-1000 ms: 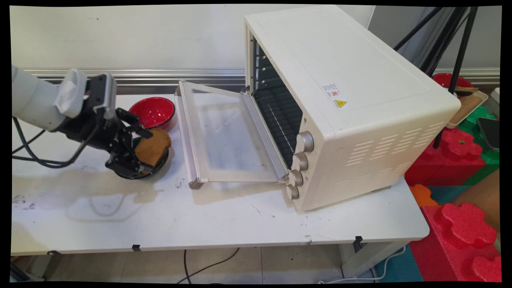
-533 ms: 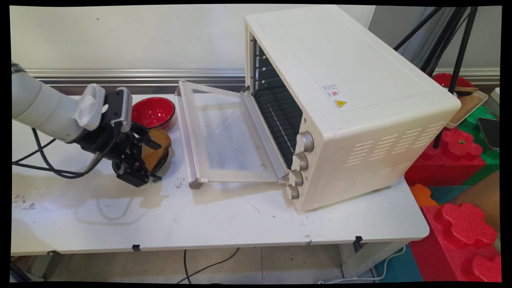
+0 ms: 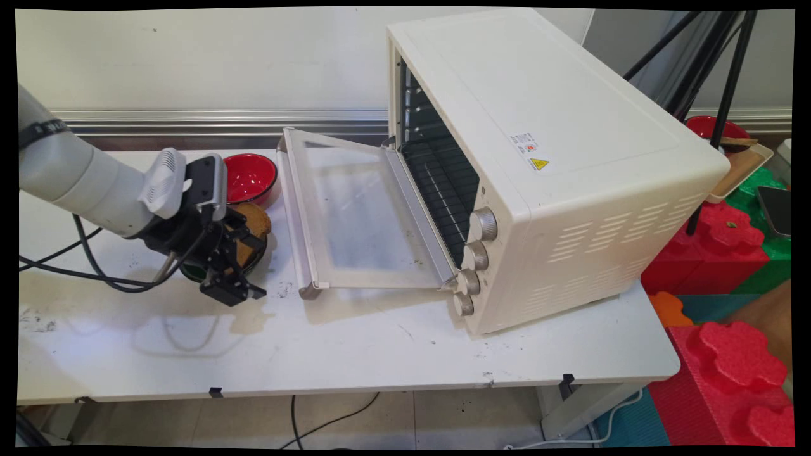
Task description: Close the oven
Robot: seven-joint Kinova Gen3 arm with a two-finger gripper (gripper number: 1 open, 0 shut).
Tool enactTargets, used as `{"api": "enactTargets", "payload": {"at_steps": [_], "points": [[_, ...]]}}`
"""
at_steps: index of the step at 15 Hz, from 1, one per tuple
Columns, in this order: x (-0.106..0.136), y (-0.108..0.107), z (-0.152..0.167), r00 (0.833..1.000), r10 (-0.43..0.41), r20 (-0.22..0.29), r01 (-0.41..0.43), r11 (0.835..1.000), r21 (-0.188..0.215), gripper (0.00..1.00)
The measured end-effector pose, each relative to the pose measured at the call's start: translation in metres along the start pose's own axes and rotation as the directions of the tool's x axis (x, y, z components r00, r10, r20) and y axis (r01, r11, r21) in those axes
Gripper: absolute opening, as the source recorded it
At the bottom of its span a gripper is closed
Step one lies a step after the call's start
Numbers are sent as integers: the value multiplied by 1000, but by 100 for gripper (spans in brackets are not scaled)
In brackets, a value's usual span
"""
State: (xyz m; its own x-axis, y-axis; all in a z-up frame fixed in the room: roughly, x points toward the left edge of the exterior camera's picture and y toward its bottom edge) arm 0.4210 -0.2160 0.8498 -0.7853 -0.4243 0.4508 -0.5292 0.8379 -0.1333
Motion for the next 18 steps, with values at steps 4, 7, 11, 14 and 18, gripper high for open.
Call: {"api": "enactTargets", "payload": {"at_steps": [4,7,11,14,18], "points": [[2,1,10,1000,-16,-4,16,1000,-4,0],[4,0,18,1000,-24,-13,24,1000,0,0],[6,-3,27,998,-36,-42,36,999,10,0],[9,-4,32,997,-42,-71,43,999,12,0],[13,-5,33,992,-47,-113,49,999,12,0]]}}
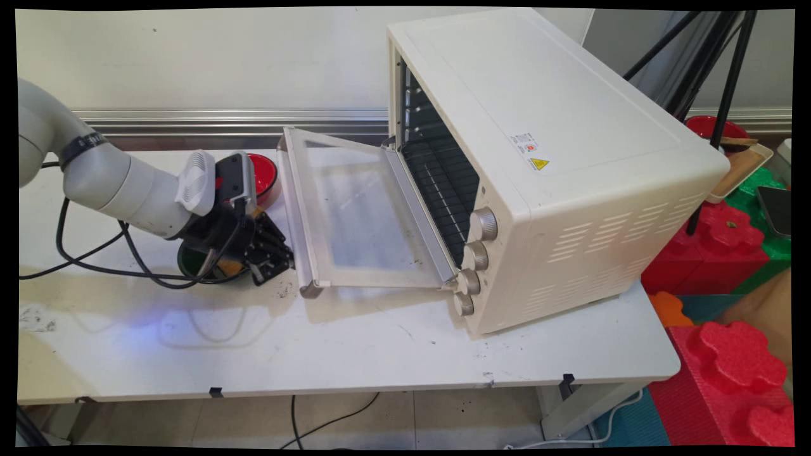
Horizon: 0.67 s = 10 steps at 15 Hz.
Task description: Close the oven
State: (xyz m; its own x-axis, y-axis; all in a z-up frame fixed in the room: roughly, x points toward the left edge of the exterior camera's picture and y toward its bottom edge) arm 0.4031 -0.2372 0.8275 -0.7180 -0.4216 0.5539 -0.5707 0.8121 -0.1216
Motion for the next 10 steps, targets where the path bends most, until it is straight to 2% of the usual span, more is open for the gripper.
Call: {"api": "enactTargets", "payload": {"at_steps": [10], "points": [[13,-8,-15,994,-3,-113,6,1000,28,0]]}}
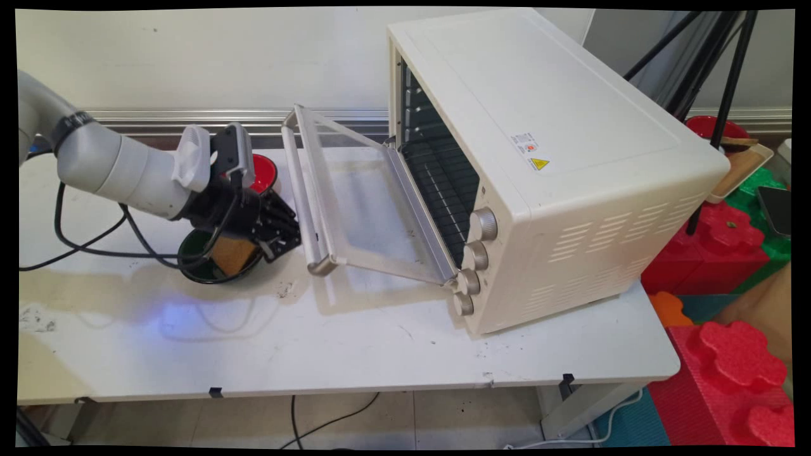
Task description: Close the oven
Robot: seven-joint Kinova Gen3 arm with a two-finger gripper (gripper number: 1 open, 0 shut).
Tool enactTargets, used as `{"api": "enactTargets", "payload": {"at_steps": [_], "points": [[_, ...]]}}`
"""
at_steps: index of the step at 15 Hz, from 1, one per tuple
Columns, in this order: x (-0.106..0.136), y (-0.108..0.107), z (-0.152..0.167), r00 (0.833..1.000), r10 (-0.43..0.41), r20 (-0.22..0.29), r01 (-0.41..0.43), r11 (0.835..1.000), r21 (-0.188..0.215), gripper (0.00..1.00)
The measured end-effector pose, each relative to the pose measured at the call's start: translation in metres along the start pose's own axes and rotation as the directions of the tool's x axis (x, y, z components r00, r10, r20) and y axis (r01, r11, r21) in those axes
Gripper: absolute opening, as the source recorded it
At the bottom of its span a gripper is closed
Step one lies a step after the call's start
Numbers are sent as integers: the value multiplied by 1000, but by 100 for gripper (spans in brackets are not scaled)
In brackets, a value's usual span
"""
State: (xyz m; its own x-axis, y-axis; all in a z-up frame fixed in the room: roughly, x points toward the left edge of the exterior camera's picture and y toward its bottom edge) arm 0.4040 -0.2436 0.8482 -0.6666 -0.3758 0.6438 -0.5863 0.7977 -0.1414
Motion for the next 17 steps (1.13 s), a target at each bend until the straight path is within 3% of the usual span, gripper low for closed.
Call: {"api": "enactTargets", "payload": {"at_steps": [8,17], "points": [[40,-11,-17,991,19,-129,-16,1000,24,0],[75,-25,-30,974,47,-223,-38,998,43,0]]}}
